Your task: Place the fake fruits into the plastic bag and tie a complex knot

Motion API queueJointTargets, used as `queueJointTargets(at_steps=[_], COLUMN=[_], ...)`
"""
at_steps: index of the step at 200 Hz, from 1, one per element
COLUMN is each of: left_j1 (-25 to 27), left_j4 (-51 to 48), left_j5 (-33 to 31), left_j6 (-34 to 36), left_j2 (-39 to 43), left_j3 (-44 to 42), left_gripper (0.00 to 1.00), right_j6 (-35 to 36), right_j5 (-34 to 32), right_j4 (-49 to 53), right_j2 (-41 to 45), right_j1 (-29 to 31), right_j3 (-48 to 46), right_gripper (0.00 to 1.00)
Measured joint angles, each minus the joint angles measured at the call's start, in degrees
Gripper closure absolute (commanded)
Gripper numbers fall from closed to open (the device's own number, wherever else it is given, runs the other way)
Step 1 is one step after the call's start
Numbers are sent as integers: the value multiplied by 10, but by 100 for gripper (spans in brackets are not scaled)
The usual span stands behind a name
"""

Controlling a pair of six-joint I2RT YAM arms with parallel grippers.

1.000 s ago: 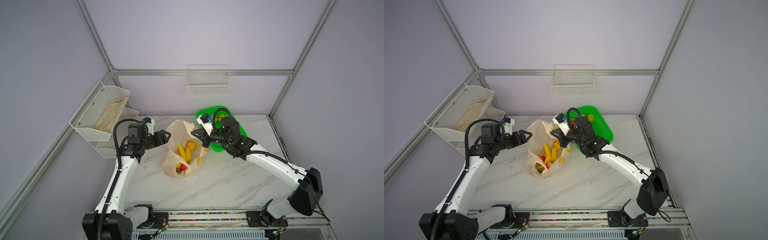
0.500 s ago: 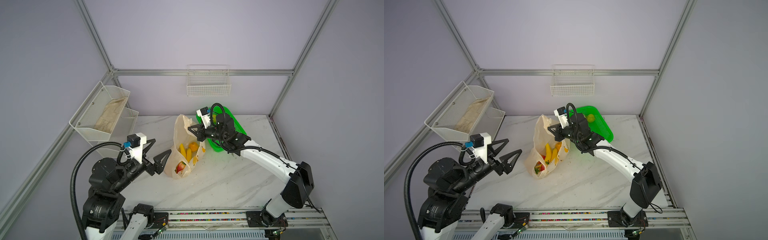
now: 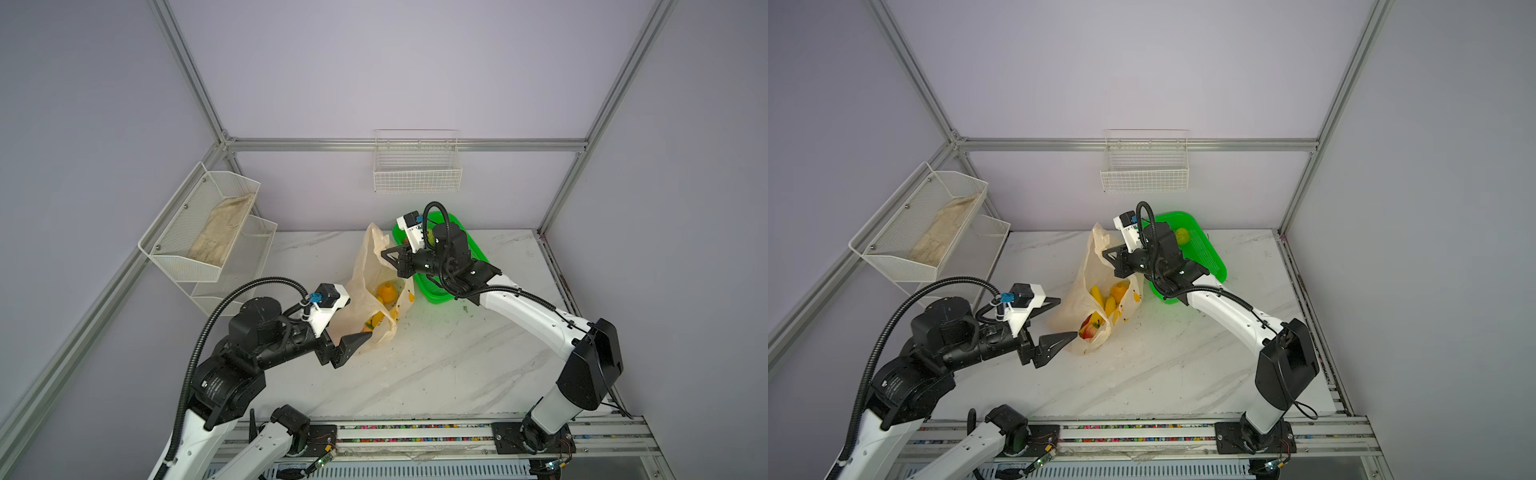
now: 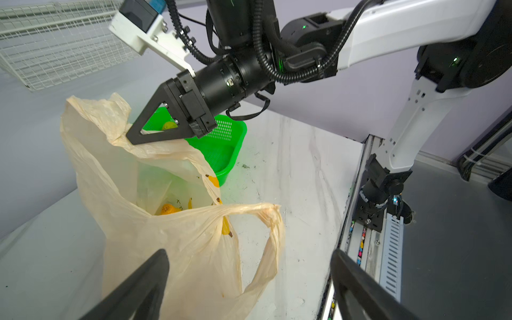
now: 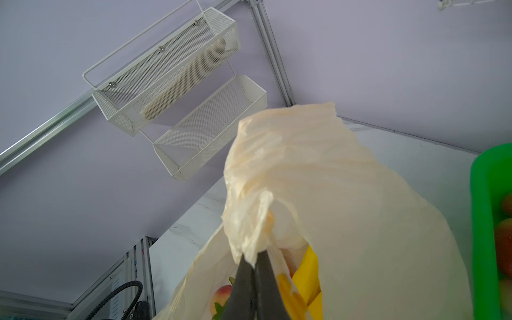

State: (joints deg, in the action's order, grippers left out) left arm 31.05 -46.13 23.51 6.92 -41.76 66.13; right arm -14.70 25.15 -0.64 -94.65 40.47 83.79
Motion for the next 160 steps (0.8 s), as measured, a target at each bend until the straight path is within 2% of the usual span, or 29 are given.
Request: queueJointTargets(at_steps=[30,52,63,105,114,128,160], left_j1=[107,156,165,178,178,179,180], left_j4=[-3,-8,-8,0,5,16,65], left_j5=[-77,-109,-115,-134,-136,-135,-132], left_j6=[14,19,18,22,21,20,15], left_j2=[-39,-67,-84,-149,-161,-175,-195], left_j3=[-5,-8,-8,-8,-8,-8,-12], left_gripper=[20,31,35,37,40,47,76], right_j6=[5,10,13,15,15,15,15], right_j5=[1,4,4,6,7,7,3], right_j4=[5,5,5,5,5,5,5], right_j2=[-3,-3,-3,-3,-3,-3,-1], right_j1=[-7,-10,-12,-16,-16,-16,-16], right_j3=[0,0,0,0,0,0,-1], right_gripper=[100,100,100,100,100,100,100])
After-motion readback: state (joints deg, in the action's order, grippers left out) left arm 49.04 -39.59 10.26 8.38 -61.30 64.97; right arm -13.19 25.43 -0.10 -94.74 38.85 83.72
